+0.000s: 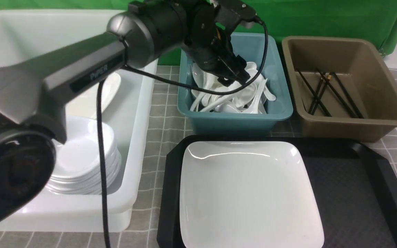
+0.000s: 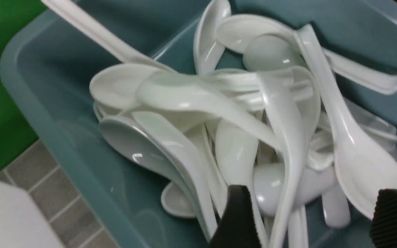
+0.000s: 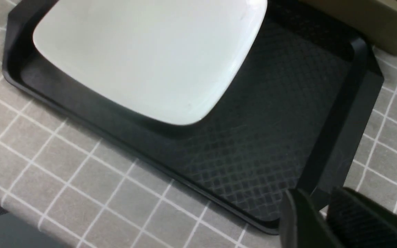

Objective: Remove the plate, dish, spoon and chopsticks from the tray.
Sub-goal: Use the left arm to put the soup spoon into the small storage box in the middle, then use the left arm to grab a plate from the dinner plate

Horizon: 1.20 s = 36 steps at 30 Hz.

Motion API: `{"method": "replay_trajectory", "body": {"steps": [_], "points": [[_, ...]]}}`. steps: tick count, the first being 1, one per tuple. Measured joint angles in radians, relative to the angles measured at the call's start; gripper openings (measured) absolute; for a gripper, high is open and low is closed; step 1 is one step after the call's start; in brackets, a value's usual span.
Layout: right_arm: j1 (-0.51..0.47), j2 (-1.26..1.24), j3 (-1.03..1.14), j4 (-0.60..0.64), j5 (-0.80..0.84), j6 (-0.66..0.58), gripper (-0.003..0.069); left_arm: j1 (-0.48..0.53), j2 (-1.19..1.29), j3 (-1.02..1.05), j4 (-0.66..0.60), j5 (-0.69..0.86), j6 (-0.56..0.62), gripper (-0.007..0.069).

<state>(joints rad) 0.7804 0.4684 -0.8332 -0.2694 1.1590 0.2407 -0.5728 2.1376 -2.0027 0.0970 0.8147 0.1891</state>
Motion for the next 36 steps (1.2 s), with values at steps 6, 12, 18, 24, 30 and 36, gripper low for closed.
{"method": "replay_trajectory", "body": {"steps": [6,12,18,24,30,36], "points": [[0.0,0.0,0.0,0.002,0.0,0.001,0.0165,-0.069,-0.225,0.105,-0.083,0.201,0.24,0.0175],[0.0,0.0,0.0,0.002,-0.001,0.002,0.0165,-0.166,-0.487,0.461,-0.18,0.21,0.557,0.0012],[0.0,0.0,0.0,0.005,-0.034,0.002,0.0165,-0.258,-0.621,0.853,-0.186,0.057,0.731,0.0052],[0.0,0.0,0.0,0.044,-0.148,-0.01,0.0165,-0.306,-0.621,1.027,-0.166,-0.071,0.771,0.0204],[0.0,0.0,0.0,0.201,-0.324,-0.089,0.0165,-0.288,-0.62,1.042,-0.158,-0.102,0.778,0.0377],[0.0,0.0,0.0,0.255,-0.352,-0.099,0.0165,-0.283,-0.583,1.059,-0.153,-0.128,0.859,0.0418]]}}
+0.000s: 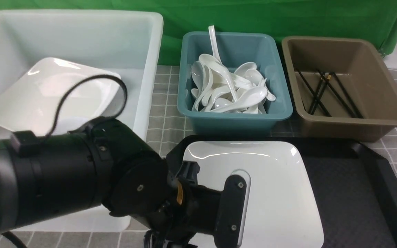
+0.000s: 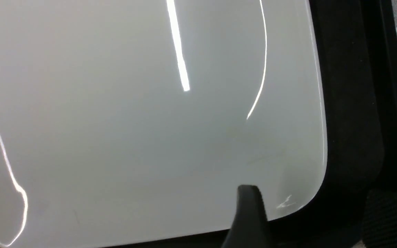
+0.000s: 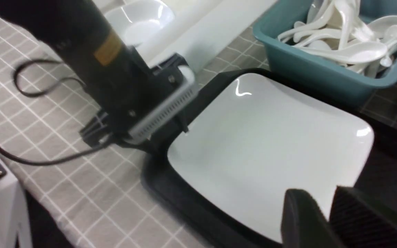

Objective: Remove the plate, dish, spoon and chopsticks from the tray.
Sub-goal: Use the left arm to grab a plate from the dinner plate

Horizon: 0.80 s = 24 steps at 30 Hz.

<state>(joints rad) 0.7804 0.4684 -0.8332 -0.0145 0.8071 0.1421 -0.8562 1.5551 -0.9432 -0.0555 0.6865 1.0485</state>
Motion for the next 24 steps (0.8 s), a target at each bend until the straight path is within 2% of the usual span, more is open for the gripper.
{"method": "replay_trajectory", "body": {"steps": [7,19,24], "points": [[0.0,0.0,0.0,0.045,0.0,0.0,0.0165,0.0,0.054,0.062,0.03,-0.069,0.053,0.0421],[0.0,0.0,0.0,0.065,0.0,0.0,0.0165,0.0,0.149,0.071,0.056,-0.181,0.053,0.0421],[0.0,0.0,0.0,0.066,0.001,0.0,0.0165,0.0,0.172,0.061,0.111,-0.225,0.038,0.0398]]}}
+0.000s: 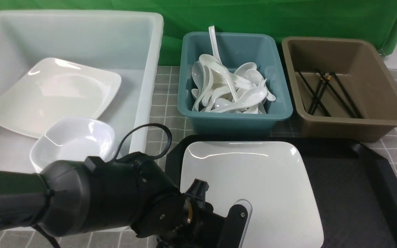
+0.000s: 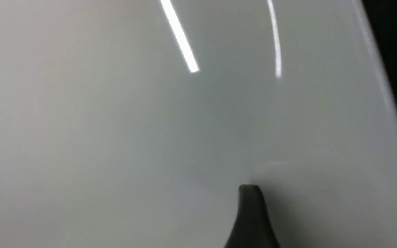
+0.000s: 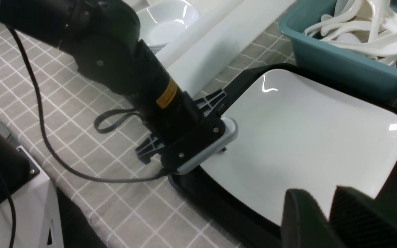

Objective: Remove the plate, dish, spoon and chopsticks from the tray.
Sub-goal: Use the left arm to grab a plate from the dinner plate

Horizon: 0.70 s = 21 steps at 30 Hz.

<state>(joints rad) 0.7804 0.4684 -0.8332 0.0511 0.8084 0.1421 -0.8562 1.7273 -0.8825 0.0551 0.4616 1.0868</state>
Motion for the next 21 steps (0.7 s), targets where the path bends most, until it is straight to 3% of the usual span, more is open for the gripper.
{"method": "replay_trajectory", "body": {"steps": [9,13,21], "points": [[0.0,0.0,0.0,0.003,0.043,0.0,0.0165,-0.016,0.013,-0.002,0.039,-0.051,-0.017,0.0217],[0.0,0.0,0.0,0.003,0.044,0.0,0.0165,-0.055,-0.013,0.0,0.048,-0.034,-0.03,0.02],[0.0,0.0,0.0,0.003,0.008,-0.002,0.0165,-0.179,-0.269,0.002,0.041,0.03,-0.199,0.0036]]}}
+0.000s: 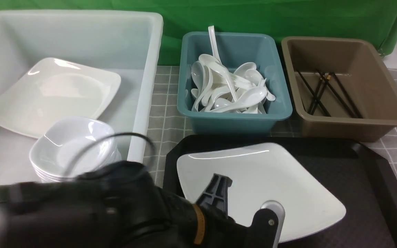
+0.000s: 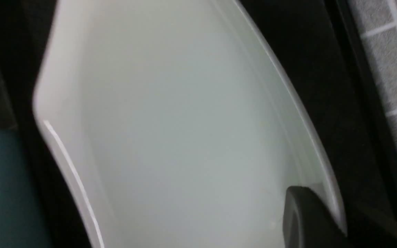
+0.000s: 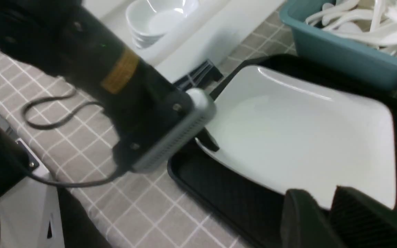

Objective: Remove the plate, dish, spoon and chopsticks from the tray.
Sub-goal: Use the left arm to grab a plate from the dinner plate, then use the left arm to put the plate into the large storage box on the left

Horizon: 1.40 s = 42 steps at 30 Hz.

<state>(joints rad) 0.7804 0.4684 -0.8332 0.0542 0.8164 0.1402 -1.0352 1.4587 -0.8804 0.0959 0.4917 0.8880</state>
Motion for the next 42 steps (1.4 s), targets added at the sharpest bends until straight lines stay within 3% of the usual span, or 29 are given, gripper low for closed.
{"method": "replay_trajectory", "body": {"steps": [5,8,11,16,19,22,24,27,33,38,42], "points": [[0.0,0.0,0.0,-0.013,-0.041,0.0,0.0156,-0.023,-0.172,0.006,-0.021,0.063,-0.024,0.0029],[0.0,0.0,0.0,-0.035,-0.059,0.007,0.013,-0.026,-0.248,0.01,-0.032,0.093,-0.025,0.0029],[0.0,0.0,0.0,-0.08,-0.084,0.071,0.0037,-0.026,-0.368,0.01,-0.032,0.097,-0.021,0.0029],[0.0,0.0,0.0,-0.107,-0.111,0.128,0.0027,-0.026,-0.48,0.005,-0.013,0.1,-0.064,0.0029],[0.0,0.009,0.0,-0.109,-0.135,0.151,0.0027,-0.03,-0.521,-0.028,0.135,0.132,-0.198,0.0029],[0.0,0.039,0.0,-0.109,-0.159,0.167,0.0027,-0.018,-0.527,-0.057,0.408,0.197,-0.398,0.0029],[0.0,0.075,-0.004,-0.109,-0.176,0.172,0.0027,0.033,-0.509,-0.061,0.527,0.258,-0.447,0.0029],[0.0,0.14,-0.028,-0.103,-0.189,0.157,0.0027,0.176,-0.446,-0.061,0.56,0.305,-0.443,0.0029],[0.0,0.217,-0.068,-0.033,-0.201,0.041,0.0027,0.551,-0.27,-0.061,0.439,0.137,-0.312,0.0031],[0.0,0.221,-0.07,-0.016,-0.182,0.006,0.0027,0.744,-0.129,-0.118,0.355,0.044,-0.183,0.0031],[0.0,0.221,-0.07,-0.015,-0.158,-0.013,0.0027,0.831,-0.005,-0.181,0.312,0.015,-0.082,0.0031]]}}
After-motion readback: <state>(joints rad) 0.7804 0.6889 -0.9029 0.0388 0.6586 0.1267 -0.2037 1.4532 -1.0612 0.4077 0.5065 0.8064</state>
